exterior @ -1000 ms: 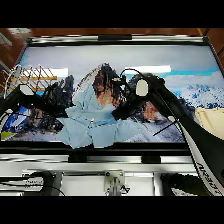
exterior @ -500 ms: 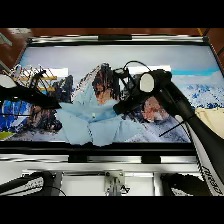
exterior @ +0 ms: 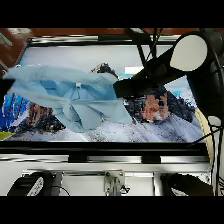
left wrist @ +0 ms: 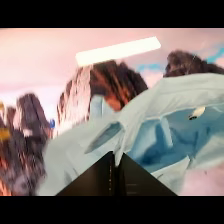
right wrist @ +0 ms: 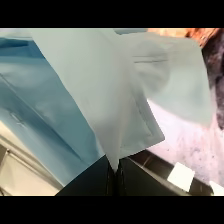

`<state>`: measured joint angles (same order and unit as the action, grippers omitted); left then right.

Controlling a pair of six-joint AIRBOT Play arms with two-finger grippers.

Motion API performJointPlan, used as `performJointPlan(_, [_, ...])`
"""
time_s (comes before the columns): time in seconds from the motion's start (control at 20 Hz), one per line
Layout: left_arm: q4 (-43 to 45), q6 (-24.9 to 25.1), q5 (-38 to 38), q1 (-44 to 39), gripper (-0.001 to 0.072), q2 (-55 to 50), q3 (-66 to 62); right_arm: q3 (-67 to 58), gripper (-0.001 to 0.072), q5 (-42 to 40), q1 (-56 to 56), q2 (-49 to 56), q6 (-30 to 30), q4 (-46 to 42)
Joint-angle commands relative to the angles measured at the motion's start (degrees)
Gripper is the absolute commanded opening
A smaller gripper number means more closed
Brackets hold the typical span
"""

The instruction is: Fold the shirts.

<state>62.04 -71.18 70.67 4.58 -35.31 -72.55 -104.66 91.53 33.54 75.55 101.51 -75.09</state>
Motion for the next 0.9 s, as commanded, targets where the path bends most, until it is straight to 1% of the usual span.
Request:
performJointPlan(0.0, [6.8,-9.2,7.4,0.0,0.0061,7.5,13.2,2.6,0.0069,2.5,6.1,1.2,3.1,-4.5])
performJointPlan(0.1, [9.1,-11.0,4.5,0.0,0.0061,10.1,25.9,8.0,0.0069,3.6,10.3,2.7,2.9,-10.1])
performJointPlan(0.15, [9.1,-12.0,3.2,0.0,0.006,11.2,31.4,10.6,0.0068,3.8,11.0,3.2,2.9,-11.1])
performJointPlan(0.3, [5.9,-13.6,0.9,0.0,0.0061,13.3,40.6,16.4,0.0069,2.3,11.0,4.2,3.1,-8.0])
performJointPlan(0.4, [4.3,-13.6,-0.6,0.0,0.0065,13.4,42.0,17.0,0.0069,0.6,11.0,4.5,3.1,-6.9])
performJointPlan(0.45, [3.3,-13.6,-1.2,0.0,0.0136,13.4,41.9,17.0,0.0069,-0.3,11.0,4.5,3.0,-7.0])
performJointPlan(0.5, [2.9,-13.6,-1.7,0.0,0.0293,13.4,41.6,17.0,0.0069,-1.3,11.0,4.5,3.1,-7.1])
performJointPlan(0.55, [3.1,-13.6,-2.2,0.1,0.0358,13.4,40.6,17.0,0.0069,-2.1,11.0,4.5,3.1,-7.1])
performJointPlan(0.65, [4.9,-13.3,-4.4,0.2,0.0368,13.3,37.2,17.0,0.0069,-3.1,11.0,4.5,3.1,-6.9])
performJointPlan(0.7, [6.6,-13.4,-5.7,0.2,0.0474,13.0,35.0,17.0,0.0069,-3.4,11.0,4.5,3.1,-6.8])
performJointPlan(0.75, [8.9,-13.4,-6.3,0.2,0.0546,12.4,32.3,17.0,0.0069,-3.6,11.0,4.5,3.3,-6.7])
performJointPlan(0.85, [14.7,-13.4,-6.1,0.2,0.0545,9.9,26.6,17.0,0.0069,-4.3,11.0,4.5,3.2,-5.9])
